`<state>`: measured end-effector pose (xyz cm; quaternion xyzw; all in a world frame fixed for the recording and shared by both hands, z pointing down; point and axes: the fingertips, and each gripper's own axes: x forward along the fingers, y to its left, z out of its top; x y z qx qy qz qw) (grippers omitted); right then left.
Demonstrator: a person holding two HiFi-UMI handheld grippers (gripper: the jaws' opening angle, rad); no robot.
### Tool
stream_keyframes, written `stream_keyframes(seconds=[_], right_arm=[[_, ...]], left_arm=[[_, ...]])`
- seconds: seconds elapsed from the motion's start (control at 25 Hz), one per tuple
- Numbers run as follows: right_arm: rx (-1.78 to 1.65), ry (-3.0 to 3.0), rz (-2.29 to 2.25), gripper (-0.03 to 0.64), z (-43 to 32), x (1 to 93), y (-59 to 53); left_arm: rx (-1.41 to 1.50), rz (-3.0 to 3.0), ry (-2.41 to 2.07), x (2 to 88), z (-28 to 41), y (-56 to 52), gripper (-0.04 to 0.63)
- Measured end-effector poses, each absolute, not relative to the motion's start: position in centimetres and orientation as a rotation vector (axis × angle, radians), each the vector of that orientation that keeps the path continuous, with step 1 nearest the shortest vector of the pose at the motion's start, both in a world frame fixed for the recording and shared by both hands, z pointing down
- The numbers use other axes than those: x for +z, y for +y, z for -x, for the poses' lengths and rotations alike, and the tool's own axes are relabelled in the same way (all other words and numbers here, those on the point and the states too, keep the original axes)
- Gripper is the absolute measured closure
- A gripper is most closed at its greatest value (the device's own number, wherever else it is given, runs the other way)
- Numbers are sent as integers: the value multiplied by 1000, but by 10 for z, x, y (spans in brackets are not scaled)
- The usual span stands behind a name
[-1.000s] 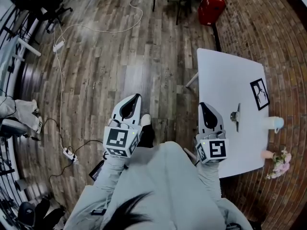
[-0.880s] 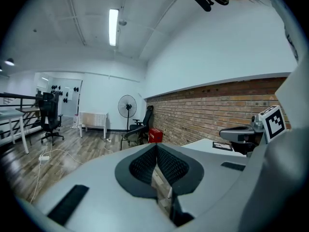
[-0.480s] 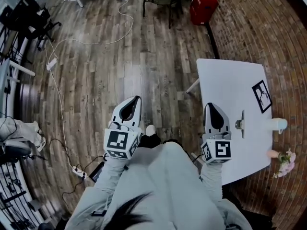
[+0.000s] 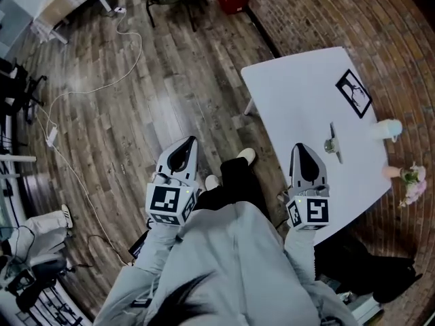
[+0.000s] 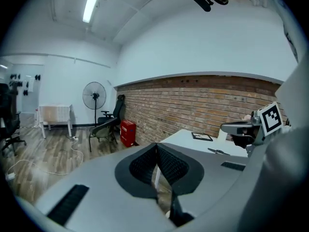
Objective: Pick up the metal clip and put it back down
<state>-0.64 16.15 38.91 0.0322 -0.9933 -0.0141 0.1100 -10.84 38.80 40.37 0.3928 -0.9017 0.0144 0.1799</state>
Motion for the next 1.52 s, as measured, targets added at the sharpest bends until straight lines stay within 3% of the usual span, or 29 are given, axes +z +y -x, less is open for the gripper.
stream_keyframes(seconds=[0.64,1.08,1.52], right_arm=[[35,-2816,-784,592,-30,386,-18],[54,-2680,-1251,592,-121,374,-91],[113,-2538,-1461,592,-170,380,-89]], left_arm=[[139,-1729,-2276,377,168,137,569],[211,-2139,-1938,374,108,-20,569],[286,-2325,-1646,388,50,-68,569]])
